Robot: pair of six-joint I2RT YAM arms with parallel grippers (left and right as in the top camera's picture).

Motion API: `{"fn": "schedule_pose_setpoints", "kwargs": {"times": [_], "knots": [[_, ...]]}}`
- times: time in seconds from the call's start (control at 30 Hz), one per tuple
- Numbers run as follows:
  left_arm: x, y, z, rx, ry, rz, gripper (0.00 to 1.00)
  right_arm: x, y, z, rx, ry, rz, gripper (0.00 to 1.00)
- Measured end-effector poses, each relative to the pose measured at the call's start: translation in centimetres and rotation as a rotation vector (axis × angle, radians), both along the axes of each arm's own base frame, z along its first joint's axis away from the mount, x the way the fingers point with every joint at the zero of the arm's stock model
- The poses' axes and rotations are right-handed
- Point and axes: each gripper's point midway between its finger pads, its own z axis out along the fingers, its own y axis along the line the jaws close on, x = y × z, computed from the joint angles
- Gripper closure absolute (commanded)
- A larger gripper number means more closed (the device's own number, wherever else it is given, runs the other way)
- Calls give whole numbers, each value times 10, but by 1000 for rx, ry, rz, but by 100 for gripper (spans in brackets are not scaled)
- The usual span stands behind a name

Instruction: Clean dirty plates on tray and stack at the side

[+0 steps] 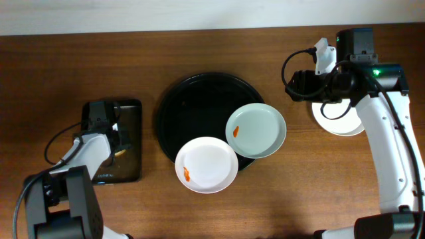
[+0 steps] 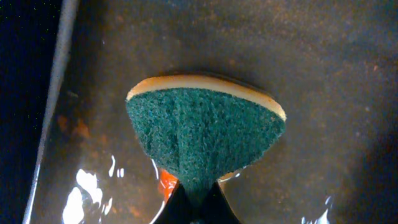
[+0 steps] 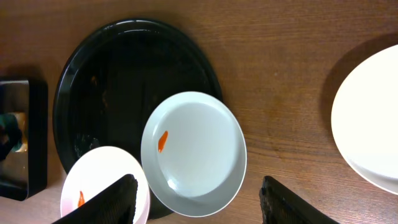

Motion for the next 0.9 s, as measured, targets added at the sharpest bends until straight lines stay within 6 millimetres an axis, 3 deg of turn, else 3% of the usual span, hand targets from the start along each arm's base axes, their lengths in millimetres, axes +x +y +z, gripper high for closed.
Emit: {"fn": "schedule_pose_setpoints", "kwargs": {"times": [0.13, 0.3, 0.43, 0.5, 0.63, 0.9], "knots": [[-4, -7, 0, -62, 36, 3, 100, -3, 0, -2, 0, 16, 0, 36], [-29, -36, 14, -243, 237, 10, 100, -6, -1, -3, -3, 27, -2, 36], [-8, -38, 39, -264, 199, 14, 99, -6, -1, -3, -3, 26, -1, 36], [-8, -38, 36, -267, 206, 25, 100, -6, -1, -3, -3, 27, -1, 36], [-14, -39, -1, -282, 312, 41, 100, -6, -1, -3, -3, 26, -2, 36], [3, -37, 4, -279, 289, 38, 100, -6, -1, -3, -3, 26, -1, 36]]}}
